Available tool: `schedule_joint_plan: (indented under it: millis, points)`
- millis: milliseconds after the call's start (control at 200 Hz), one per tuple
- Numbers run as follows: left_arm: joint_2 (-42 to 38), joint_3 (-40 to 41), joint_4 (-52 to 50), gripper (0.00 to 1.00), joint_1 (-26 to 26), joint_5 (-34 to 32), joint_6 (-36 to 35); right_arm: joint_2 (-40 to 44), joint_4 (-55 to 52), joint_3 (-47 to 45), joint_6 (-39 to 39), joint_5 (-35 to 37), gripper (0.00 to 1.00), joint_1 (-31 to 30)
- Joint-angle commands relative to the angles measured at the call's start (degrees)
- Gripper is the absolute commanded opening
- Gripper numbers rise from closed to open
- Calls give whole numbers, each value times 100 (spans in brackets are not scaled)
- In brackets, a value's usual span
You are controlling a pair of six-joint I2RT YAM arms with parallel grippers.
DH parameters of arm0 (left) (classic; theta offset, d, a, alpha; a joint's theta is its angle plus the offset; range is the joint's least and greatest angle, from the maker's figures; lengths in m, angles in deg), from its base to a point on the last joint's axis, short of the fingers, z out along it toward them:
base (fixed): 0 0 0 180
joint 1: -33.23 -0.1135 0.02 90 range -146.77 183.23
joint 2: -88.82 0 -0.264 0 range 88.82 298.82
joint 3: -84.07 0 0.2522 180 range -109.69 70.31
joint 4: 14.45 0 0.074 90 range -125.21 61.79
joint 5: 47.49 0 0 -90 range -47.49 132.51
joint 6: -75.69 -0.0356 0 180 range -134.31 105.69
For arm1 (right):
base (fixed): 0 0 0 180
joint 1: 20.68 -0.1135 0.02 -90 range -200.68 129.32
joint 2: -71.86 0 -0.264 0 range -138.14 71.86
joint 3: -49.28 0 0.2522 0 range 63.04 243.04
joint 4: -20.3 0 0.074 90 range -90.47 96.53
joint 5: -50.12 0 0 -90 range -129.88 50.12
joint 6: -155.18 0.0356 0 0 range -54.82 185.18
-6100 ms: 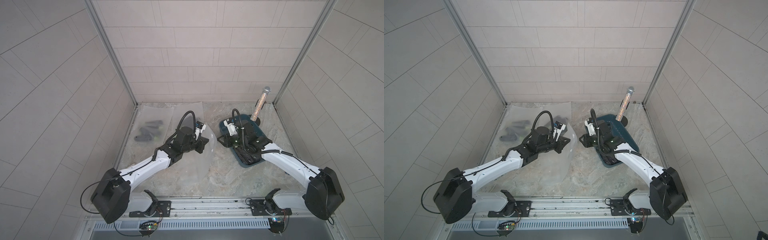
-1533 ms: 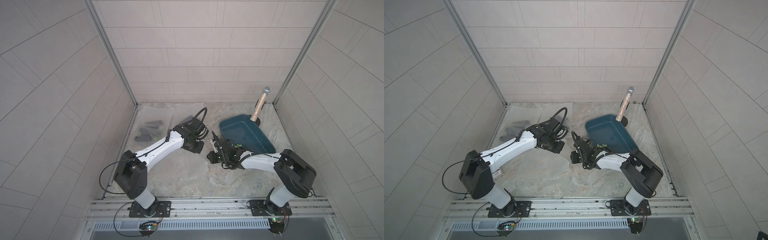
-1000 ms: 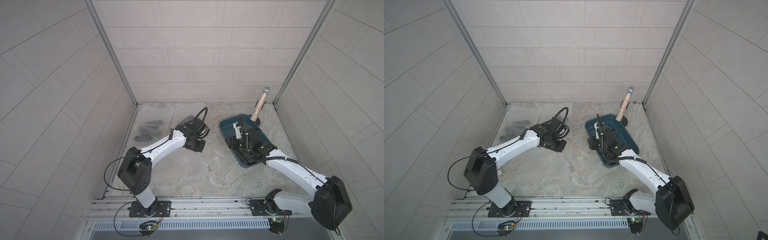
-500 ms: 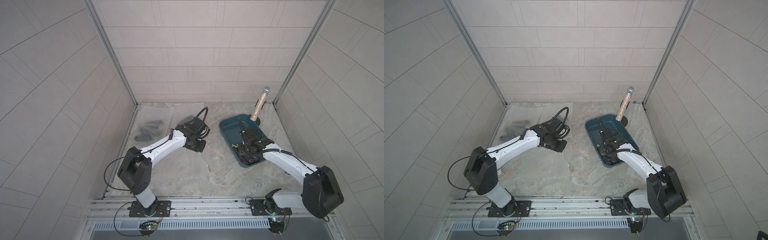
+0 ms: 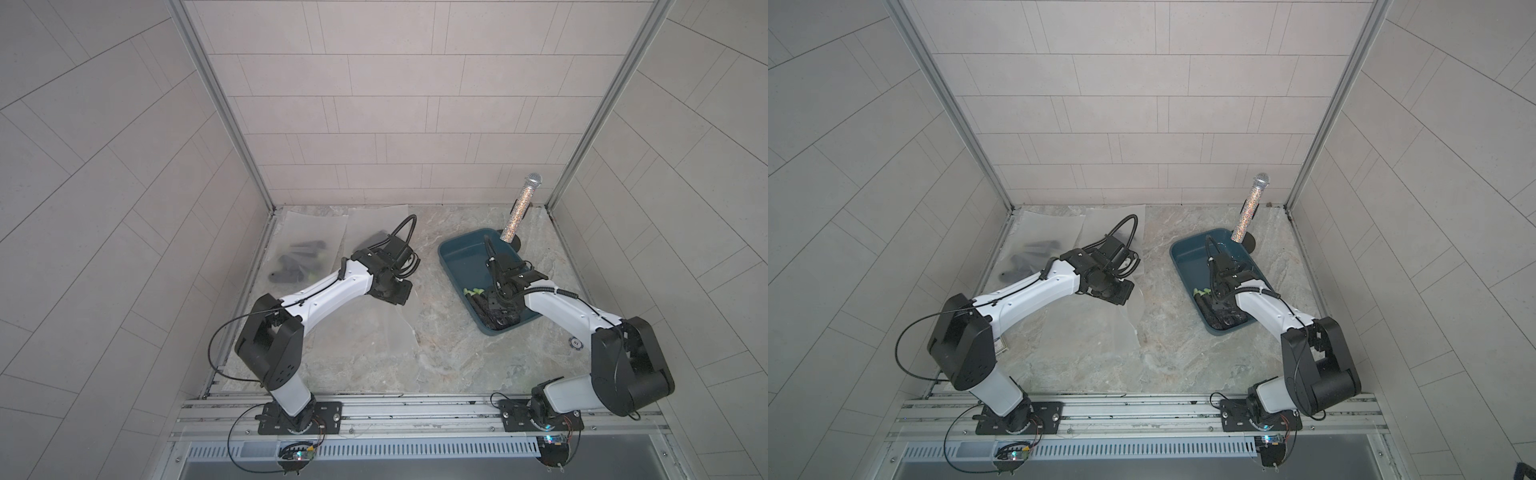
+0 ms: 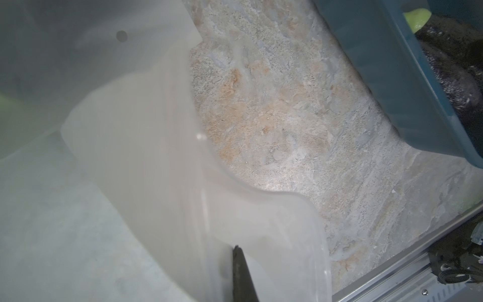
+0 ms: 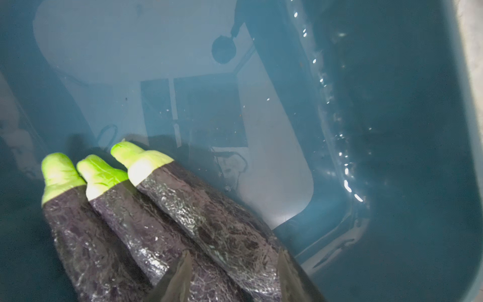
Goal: Place the eggplant in a zip-top bag and seal the zipper
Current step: Pick up the eggplant from the basket.
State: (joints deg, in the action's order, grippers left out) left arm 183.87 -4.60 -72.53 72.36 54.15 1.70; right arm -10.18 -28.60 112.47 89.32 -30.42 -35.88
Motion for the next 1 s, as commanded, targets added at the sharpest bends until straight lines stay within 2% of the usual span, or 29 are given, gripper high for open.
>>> schedule_joint_plan:
  millis: [0,340,530,811,996]
  points:
    - [-108,-31,-1,3,23,31,-131,-226,-186,191,-32,-88,57,50]
    - [-28,-150,-55,3,17,64,-293,-817,55,589,-170,183,61,120]
    - [-92,-118,-12,3,2,86,-293,-1070,128,853,-252,31,61,377]
    - [-91,-138,18,3,-55,146,-309,-1295,221,1007,-242,-296,46,663]
    - [-114,-159,55,3,-92,287,-257,-1476,280,998,-219,-431,46,706]
